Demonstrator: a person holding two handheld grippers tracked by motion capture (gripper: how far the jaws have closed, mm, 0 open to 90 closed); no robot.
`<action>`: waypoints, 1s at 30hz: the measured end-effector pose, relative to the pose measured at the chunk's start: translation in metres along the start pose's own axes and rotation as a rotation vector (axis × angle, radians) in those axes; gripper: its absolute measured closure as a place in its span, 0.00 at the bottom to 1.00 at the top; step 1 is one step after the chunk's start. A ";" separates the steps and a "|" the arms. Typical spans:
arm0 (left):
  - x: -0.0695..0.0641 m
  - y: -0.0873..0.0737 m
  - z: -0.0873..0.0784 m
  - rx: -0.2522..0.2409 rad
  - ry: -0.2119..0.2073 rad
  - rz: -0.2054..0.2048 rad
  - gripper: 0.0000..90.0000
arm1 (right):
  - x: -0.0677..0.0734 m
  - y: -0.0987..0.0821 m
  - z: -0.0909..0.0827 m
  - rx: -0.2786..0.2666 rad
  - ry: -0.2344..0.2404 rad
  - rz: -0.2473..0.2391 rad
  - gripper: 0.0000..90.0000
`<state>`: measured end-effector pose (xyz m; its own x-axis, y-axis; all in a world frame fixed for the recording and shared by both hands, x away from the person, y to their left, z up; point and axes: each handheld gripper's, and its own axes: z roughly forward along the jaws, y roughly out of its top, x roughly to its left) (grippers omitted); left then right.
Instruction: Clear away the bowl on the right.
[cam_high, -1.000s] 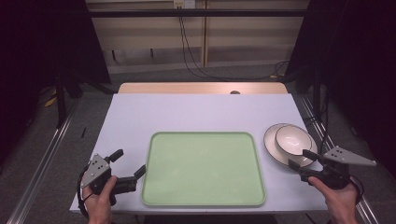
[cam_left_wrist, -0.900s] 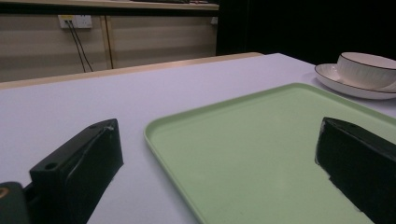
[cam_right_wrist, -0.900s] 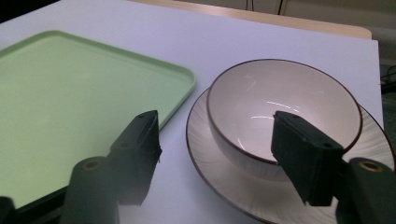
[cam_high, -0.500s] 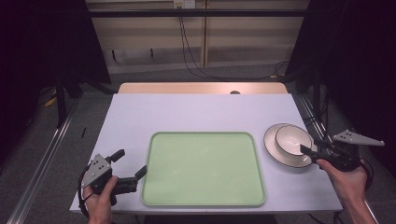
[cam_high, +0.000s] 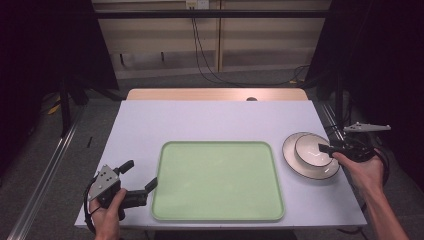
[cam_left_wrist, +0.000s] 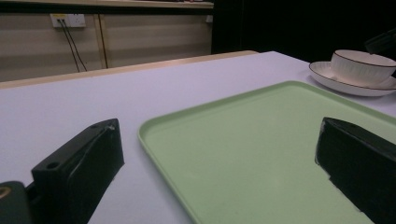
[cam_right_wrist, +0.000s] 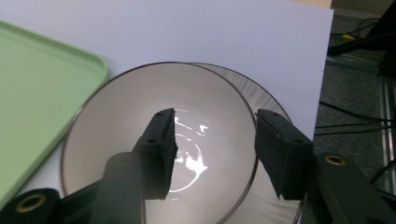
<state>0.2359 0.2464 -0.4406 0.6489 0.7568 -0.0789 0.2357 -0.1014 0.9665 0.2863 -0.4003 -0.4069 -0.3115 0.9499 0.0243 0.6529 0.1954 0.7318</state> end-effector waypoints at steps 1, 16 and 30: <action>0.000 0.000 0.000 0.004 0.005 -0.001 0.01 | -0.003 0.003 0.005 0.015 -0.001 -0.021 0.57; -0.001 0.000 0.001 0.016 -0.008 0.010 0.01 | -0.023 0.015 0.026 0.166 0.017 0.039 0.62; -0.001 0.000 0.001 0.011 -0.005 0.005 0.01 | -0.021 0.011 0.045 0.313 0.056 0.029 0.75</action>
<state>0.2356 0.2454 -0.4410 0.6534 0.7532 -0.0755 0.2408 -0.1123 0.9641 0.3317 -0.4073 -0.4298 -0.3220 0.9428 0.0859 0.8399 0.2426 0.4856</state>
